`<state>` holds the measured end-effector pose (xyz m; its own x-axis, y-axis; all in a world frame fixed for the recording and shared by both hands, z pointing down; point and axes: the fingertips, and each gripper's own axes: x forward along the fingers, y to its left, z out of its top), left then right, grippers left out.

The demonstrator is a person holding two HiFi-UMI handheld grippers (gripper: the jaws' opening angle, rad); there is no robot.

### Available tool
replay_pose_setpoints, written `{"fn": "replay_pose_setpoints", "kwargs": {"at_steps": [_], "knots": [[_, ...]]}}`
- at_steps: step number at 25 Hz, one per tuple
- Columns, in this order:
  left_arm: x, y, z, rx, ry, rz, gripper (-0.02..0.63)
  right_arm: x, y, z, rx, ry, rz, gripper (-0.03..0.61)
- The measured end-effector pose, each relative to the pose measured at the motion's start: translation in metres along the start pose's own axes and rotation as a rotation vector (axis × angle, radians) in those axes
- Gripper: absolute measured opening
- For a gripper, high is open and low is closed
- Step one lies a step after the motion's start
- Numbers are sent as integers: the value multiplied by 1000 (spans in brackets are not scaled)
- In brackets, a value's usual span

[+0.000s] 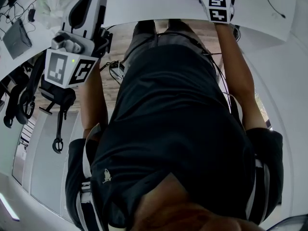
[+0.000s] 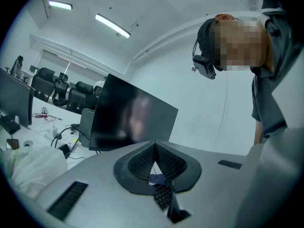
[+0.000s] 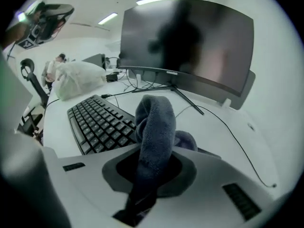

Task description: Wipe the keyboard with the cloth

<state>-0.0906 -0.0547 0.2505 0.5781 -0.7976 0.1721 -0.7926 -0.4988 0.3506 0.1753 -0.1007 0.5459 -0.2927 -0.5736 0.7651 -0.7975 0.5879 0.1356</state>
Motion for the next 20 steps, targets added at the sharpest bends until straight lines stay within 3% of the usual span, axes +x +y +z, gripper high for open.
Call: {"fn": "replay_pose_setpoints", "kwargs": {"at_steps": [2, 7, 10, 15, 20], "knots": [[-4, 1, -3, -7, 2, 3, 5, -5, 9, -4, 9, 2, -8, 48], [-1, -5, -6, -9, 13, -19, 5, 6, 96, 19, -68, -49, 143, 44], [-1, -3, -3, -1, 9, -23, 5, 4, 86, 19, -49, -46, 146, 44], [-8, -3, -8, -9, 7, -17, 5, -21, 16, -28, 62, 10, -27, 44], [-4, -8, -11, -15, 17, -32, 5, -13, 98, -5, -41, -34, 109, 44]]}}
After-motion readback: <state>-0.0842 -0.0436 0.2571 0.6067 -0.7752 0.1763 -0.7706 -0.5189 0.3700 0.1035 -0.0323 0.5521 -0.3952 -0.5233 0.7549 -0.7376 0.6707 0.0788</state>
